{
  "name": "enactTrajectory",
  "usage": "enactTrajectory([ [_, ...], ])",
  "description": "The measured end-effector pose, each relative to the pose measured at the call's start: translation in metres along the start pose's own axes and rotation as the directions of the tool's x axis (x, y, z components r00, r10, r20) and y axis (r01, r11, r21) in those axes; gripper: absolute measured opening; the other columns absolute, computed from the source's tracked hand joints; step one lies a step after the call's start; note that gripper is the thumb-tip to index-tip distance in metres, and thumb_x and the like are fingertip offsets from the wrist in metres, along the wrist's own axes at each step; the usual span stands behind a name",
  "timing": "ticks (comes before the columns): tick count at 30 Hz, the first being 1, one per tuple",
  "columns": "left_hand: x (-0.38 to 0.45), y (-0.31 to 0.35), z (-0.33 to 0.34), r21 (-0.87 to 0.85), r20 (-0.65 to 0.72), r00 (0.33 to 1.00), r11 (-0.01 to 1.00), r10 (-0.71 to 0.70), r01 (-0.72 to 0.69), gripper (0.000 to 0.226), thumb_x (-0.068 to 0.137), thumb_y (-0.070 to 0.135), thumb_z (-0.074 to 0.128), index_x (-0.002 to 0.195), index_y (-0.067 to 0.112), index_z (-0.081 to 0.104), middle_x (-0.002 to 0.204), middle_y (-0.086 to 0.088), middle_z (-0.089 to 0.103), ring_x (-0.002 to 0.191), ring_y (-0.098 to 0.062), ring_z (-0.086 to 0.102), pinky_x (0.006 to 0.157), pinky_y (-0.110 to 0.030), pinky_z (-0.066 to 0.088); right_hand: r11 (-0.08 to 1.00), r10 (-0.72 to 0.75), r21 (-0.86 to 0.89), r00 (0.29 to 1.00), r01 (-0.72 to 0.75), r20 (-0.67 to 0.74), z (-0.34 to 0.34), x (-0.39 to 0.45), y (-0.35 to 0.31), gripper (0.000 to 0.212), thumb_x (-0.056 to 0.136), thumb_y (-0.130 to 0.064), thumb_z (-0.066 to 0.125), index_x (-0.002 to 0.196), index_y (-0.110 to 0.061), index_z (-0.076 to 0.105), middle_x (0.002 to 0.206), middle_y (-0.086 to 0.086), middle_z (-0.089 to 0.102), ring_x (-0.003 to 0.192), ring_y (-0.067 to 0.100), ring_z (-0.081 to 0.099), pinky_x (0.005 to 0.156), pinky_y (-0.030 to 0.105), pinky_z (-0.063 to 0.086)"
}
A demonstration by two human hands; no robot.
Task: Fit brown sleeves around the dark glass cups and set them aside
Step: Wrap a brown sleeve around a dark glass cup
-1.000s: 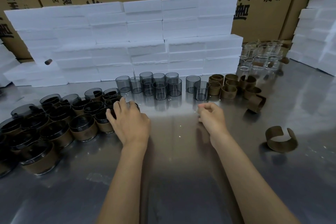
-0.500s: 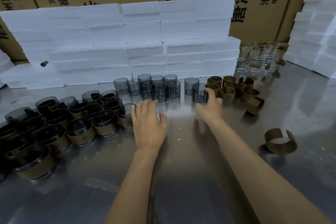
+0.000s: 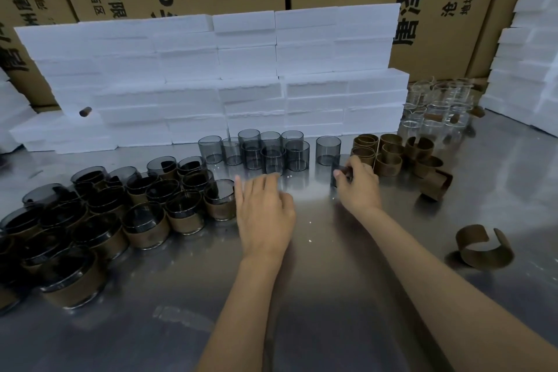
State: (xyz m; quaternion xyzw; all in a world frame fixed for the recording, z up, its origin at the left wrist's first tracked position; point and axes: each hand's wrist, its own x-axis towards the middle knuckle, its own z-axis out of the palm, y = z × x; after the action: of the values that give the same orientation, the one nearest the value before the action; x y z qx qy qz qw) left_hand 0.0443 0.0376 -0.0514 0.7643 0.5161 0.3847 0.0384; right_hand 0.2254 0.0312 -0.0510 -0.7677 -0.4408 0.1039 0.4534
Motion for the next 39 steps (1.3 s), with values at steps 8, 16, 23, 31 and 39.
enactTrajectory([
  [8, 0.006, 0.018, -0.01, -0.76, 0.453, 0.857, 0.396, -0.246, 0.516, 0.034, 0.098, 0.034, 0.066, 0.129, 0.02, 0.063, 0.119, 0.006, 0.069, 0.109, -0.013, 0.066, 0.094, -0.031, 0.055, 0.903, -0.003, 0.429, 0.999, -0.018, 0.048, -0.001, -0.048, -0.033, 0.05, 0.081, -0.054, 0.079, 0.114, -0.031, 0.05, 0.089, -0.01, 0.059, 0.077, 0.006, 0.057, 0.07, 0.024, 0.043],
  [16, 0.003, 0.015, -0.014, -0.841, 0.49, 0.856, 0.169, -0.162, 0.514, 0.071, 0.06, 0.039, 0.085, 0.121, 0.013, 0.061, 0.124, -0.018, 0.067, 0.1, -0.023, 0.068, 0.083, -0.035, 0.054, 0.778, -0.03, 0.628, 0.998, -0.013, 0.058, 0.005, -0.066, -0.046, 0.036, 0.093, -0.058, 0.063, 0.105, -0.025, 0.07, 0.102, -0.008, 0.07, 0.097, 0.006, 0.063, 0.092, 0.033, 0.052],
  [23, 0.005, 0.011, -0.018, -0.861, 0.506, 0.858, 0.005, -0.088, 0.508, 0.072, 0.072, 0.017, 0.082, 0.135, -0.003, 0.054, 0.111, -0.016, 0.071, 0.094, -0.027, 0.067, 0.083, -0.035, 0.053, 0.598, -0.024, 0.792, 0.985, -0.124, 0.172, 0.005, -0.07, -0.051, 0.04, 0.104, -0.051, 0.047, 0.133, -0.029, 0.064, 0.125, -0.001, 0.072, 0.113, 0.015, 0.07, 0.099, 0.042, 0.057],
  [31, 0.005, 0.004, -0.02, -0.816, 0.578, 0.815, 0.028, 0.045, 0.577, 0.058, 0.09, 0.028, 0.066, 0.133, -0.01, 0.059, 0.12, -0.021, 0.065, 0.11, -0.028, 0.059, 0.105, -0.04, 0.048, 0.527, -0.05, 0.782, 0.906, -0.333, 0.42, 0.002, -0.07, -0.046, 0.073, 0.073, -0.08, 0.063, 0.104, -0.015, 0.075, 0.101, 0.009, 0.078, 0.093, 0.02, 0.074, 0.078, 0.03, 0.053],
  [39, 0.006, -0.003, -0.013, -0.835, 0.484, 0.871, 0.251, -0.086, 0.489, 0.027, 0.096, 0.022, 0.066, 0.121, 0.014, 0.07, 0.111, -0.012, 0.067, 0.093, -0.024, 0.058, 0.071, -0.026, 0.051, 0.603, 0.013, 0.758, 0.953, -0.249, 0.302, 0.015, -0.073, -0.039, 0.058, 0.09, -0.075, 0.046, 0.124, -0.03, 0.061, 0.104, 0.0, 0.079, 0.09, 0.024, 0.078, 0.072, 0.032, 0.063],
])
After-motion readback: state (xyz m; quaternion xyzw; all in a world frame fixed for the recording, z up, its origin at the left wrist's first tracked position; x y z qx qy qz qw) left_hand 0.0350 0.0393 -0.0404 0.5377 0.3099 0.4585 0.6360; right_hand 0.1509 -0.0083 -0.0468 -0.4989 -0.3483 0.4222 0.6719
